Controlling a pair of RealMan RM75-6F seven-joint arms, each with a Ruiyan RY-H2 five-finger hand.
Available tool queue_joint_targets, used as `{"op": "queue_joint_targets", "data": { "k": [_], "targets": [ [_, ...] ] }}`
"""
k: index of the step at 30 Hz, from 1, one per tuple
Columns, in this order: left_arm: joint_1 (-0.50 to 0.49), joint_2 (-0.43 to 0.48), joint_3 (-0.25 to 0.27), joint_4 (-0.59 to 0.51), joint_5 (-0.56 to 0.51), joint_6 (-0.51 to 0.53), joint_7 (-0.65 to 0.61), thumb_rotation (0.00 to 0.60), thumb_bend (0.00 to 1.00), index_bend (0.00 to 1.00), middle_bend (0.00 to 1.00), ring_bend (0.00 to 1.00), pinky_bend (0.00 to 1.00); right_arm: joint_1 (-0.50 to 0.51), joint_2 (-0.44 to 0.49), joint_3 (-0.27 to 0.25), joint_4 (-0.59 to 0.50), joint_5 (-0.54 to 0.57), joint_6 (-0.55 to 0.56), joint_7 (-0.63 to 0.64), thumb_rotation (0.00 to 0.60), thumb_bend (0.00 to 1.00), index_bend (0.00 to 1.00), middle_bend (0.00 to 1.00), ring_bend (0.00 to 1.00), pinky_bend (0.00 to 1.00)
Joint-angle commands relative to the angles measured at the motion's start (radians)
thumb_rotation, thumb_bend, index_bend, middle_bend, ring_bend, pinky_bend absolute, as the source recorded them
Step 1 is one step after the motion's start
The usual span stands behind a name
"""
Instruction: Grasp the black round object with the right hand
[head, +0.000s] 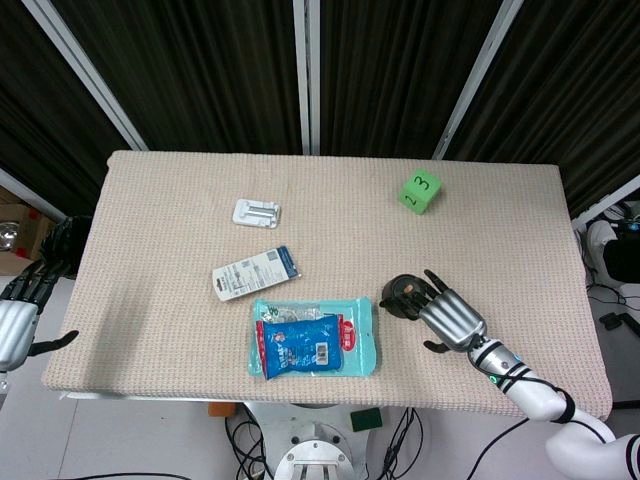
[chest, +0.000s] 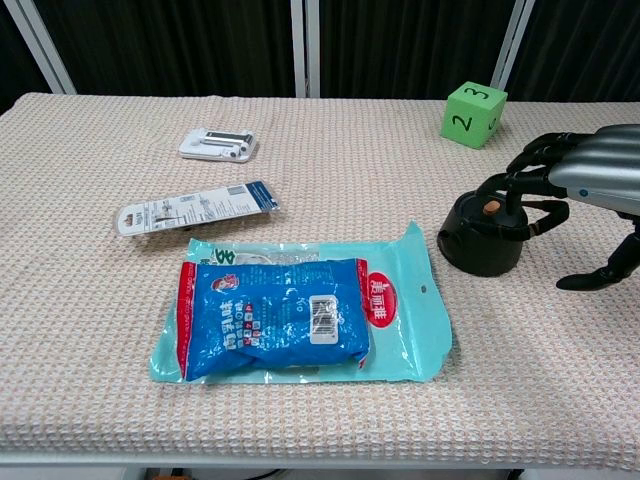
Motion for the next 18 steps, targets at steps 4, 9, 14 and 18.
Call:
{"op": "queue_joint_targets", "data": {
  "k": [4, 9, 14, 18],
  "targets": [
    [-0.001, -0.001, 0.001, 0.000, 0.000, -0.003, 0.003, 0.600, 0.03, 0.10, 0.07, 0.01, 0.19, 0.003, 0.001, -0.008, 0.005, 0.010, 0.007, 0.000, 0.487, 0.19, 0.13, 0.24, 0.08, 0.00],
    [-0.002, -0.001, 0.000, -0.002, 0.002, -0.002, 0.006, 0.600, 0.03, 0.10, 0.07, 0.01, 0.19, 0.004, -0.002, -0.012, 0.011, 0.008, 0.023, 0.010, 0.487, 0.19, 0.18, 0.26, 0.10, 0.00],
    [-0.003, -0.001, 0.001, -0.004, -0.001, -0.008, 0.009, 0.600, 0.03, 0.10, 0.07, 0.01, 0.19, 0.006, -0.008, -0.017, 0.024, -0.013, 0.042, 0.036, 0.489, 0.19, 0.31, 0.28, 0.17, 0.00],
    [-0.002, -0.001, 0.001, -0.004, 0.000, -0.006, 0.008, 0.600, 0.03, 0.10, 0.07, 0.01, 0.19, 0.011, -0.012, -0.022, 0.029, -0.014, 0.040, 0.050, 0.488, 0.19, 0.35, 0.30, 0.20, 0.04]
  ]
}}
